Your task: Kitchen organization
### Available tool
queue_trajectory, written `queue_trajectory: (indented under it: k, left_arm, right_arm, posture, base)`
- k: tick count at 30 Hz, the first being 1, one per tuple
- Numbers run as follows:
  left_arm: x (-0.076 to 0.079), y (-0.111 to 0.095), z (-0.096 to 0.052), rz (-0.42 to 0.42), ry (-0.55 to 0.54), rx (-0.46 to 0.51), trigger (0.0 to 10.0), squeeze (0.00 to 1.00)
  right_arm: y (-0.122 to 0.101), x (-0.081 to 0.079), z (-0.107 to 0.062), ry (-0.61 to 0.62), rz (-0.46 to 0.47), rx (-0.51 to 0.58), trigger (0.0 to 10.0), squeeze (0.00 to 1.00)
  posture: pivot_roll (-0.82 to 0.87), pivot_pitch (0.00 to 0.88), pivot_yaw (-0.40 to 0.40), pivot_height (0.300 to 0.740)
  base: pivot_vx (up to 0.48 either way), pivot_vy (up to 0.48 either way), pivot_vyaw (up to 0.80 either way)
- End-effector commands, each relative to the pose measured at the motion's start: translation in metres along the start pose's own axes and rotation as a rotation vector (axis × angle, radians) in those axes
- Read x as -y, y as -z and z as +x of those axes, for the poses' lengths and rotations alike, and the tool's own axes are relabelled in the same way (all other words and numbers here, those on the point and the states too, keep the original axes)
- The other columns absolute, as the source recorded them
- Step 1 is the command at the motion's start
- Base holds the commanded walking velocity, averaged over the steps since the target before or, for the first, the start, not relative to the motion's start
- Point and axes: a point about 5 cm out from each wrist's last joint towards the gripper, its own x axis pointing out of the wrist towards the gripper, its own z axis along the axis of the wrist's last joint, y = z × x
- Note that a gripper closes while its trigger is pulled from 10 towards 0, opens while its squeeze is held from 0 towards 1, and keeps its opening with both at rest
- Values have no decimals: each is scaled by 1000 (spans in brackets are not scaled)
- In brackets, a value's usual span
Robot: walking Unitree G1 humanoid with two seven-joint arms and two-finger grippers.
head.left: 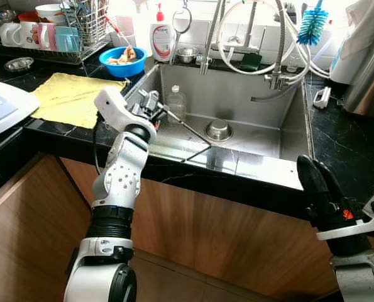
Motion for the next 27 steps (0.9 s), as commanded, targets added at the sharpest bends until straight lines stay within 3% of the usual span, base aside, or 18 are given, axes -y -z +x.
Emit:
queue_trajectory:
  k: [1,10,12,16,22,24,27]
  left_arm:
    - [-10,-5,0,-108,-64,18,10000,0]
    - [-16,-2,-5,-70,-46,-42,10000,0]
    - [-19,-2,-8,-110,-56,-57,10000,0]
    - [-25,-7,-10,-214,-80,-35,10000,0]
    - [-22,-8,-13,-232,-40,-49,10000,0]
    - [-23,-11,-14,-232,-32,-45,10000,0]
    - [-25,-15,-15,-221,-31,-43,10000,0]
  right_arm:
    - [-5,-8,3,-13,-10,11,10000,0]
    - [-4,-19,10,3,-28,10,10000,0]
    - [-3,-17,10,69,-74,8,10000,0]
    - [1,-19,7,153,-65,26,10000,0]
    - [1,-20,-1,216,-243,0,10000,0]
    - [-4,-11,-10,299,-282,31,10000,0]
    - [-2,-3,-24,363,-369,-11,10000,0]
  posture:
    - [-15,25,17,740]
    - [-16,39,14,740]
    - [-18,41,13,740]
    - [-16,49,10,740]
    - [-19,53,11,740]
    - [-18,52,10,740]
    - [-19,51,11,740]
  base:
    - [0,0,0]
    - [0,0,0]
    - [0,0,0]
    - [0,0,0]
    - [0,0,0]
    - [0,0,0]
    - [0,0,0]
